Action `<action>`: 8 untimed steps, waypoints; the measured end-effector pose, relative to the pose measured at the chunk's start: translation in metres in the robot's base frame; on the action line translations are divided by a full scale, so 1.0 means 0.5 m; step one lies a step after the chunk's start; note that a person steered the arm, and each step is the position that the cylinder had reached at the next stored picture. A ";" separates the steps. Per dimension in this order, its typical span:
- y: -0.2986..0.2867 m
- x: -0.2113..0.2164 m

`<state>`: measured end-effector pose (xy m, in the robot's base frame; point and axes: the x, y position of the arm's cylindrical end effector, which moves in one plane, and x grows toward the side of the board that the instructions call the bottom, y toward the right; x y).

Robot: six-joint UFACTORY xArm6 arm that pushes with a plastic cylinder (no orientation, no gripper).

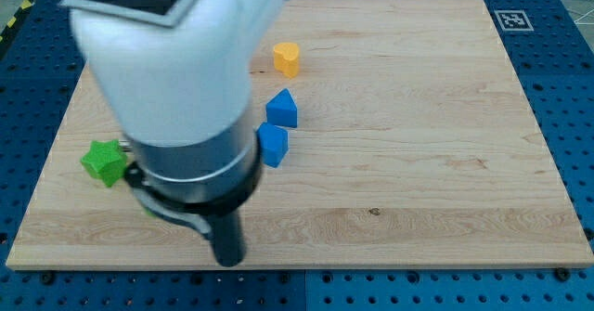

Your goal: Push the green circle up a bit

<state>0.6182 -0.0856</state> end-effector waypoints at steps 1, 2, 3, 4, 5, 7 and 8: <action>-0.073 -0.015; -0.147 -0.018; -0.159 -0.065; -0.151 -0.086; -0.133 -0.086; -0.155 -0.093; -0.156 -0.139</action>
<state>0.5486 -0.1637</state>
